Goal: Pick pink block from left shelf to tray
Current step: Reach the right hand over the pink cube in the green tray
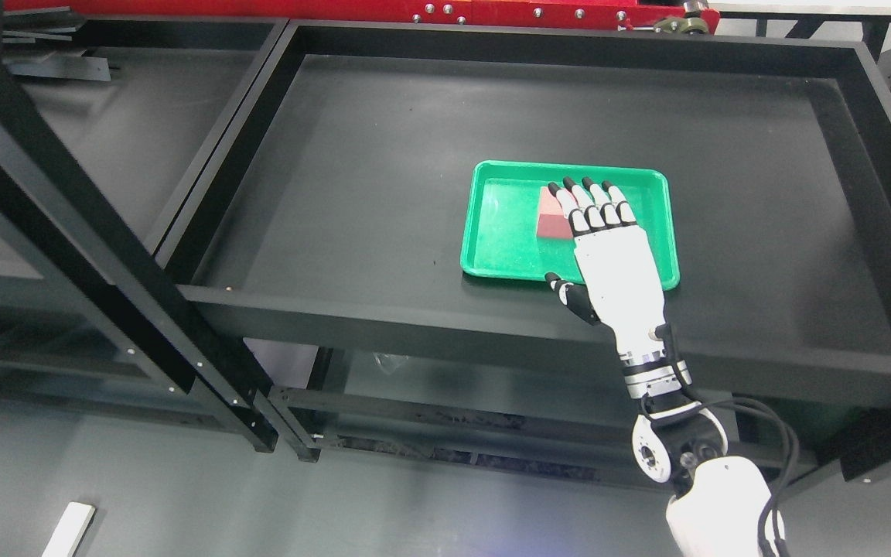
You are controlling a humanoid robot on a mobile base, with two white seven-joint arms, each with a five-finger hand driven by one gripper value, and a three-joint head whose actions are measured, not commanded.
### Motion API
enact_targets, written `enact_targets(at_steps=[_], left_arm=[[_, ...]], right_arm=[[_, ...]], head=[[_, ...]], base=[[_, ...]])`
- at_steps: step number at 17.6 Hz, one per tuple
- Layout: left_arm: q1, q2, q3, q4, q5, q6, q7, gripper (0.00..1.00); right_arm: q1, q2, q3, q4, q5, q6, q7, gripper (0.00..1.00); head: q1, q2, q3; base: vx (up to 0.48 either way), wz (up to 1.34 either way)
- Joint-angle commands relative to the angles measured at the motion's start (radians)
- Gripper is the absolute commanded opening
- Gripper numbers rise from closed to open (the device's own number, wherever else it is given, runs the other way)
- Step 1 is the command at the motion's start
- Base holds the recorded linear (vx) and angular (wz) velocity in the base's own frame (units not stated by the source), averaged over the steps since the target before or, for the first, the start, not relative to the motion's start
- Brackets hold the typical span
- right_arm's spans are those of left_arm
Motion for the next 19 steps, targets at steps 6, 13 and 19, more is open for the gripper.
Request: enact_targets(at_steps=[6, 13, 19], left_arm=[[0.02, 0.017, 0.0, -0.017, 0.0, 0.0, 0.0, 1.0], [0.02, 0.017, 0.0, -0.017, 0.0, 0.0, 0.0, 1.0], [0.02, 0.017, 0.0, -0.017, 0.0, 0.0, 0.0, 1.0]], right_arm=[[-0.014, -0.014, 0.006, 0.004, -0.057, 0.006, 0.253, 0.99], [-0.023, -0.014, 0.007, 0.031, -0.055, 0.028, 0.327, 0.99], [-0.049, -0.014, 0.002, 0.073, -0.057, 0.051, 0.365, 0.99]], head=[[0.0, 0.0, 0.0], [0.0, 0.0, 0.0], [0.0, 0.0, 0.0]], base=[[0.191, -0.05], [0.118, -0.02], [0.083, -0.01]])
